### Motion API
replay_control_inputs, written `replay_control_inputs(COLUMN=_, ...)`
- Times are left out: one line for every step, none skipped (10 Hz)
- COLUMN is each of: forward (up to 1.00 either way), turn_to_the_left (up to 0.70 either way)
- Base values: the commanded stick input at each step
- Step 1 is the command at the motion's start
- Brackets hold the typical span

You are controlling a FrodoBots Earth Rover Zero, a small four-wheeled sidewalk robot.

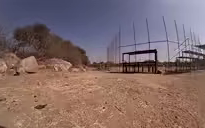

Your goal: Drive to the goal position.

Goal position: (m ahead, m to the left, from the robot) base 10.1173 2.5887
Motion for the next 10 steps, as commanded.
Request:
replay_control_inputs(forward=0.50, turn_to_the_left=0.00)
replay_control_inputs(forward=0.50, turn_to_the_left=0.00)
replay_control_inputs(forward=0.50, turn_to_the_left=0.00)
replay_control_inputs(forward=0.50, turn_to_the_left=0.00)
replay_control_inputs(forward=0.50, turn_to_the_left=0.00)
replay_control_inputs(forward=0.50, turn_to_the_left=0.00)
replay_control_inputs(forward=0.50, turn_to_the_left=0.00)
replay_control_inputs(forward=0.50, turn_to_the_left=0.00)
replay_control_inputs(forward=0.50, turn_to_the_left=0.00)
replay_control_inputs(forward=0.50, turn_to_the_left=0.00)
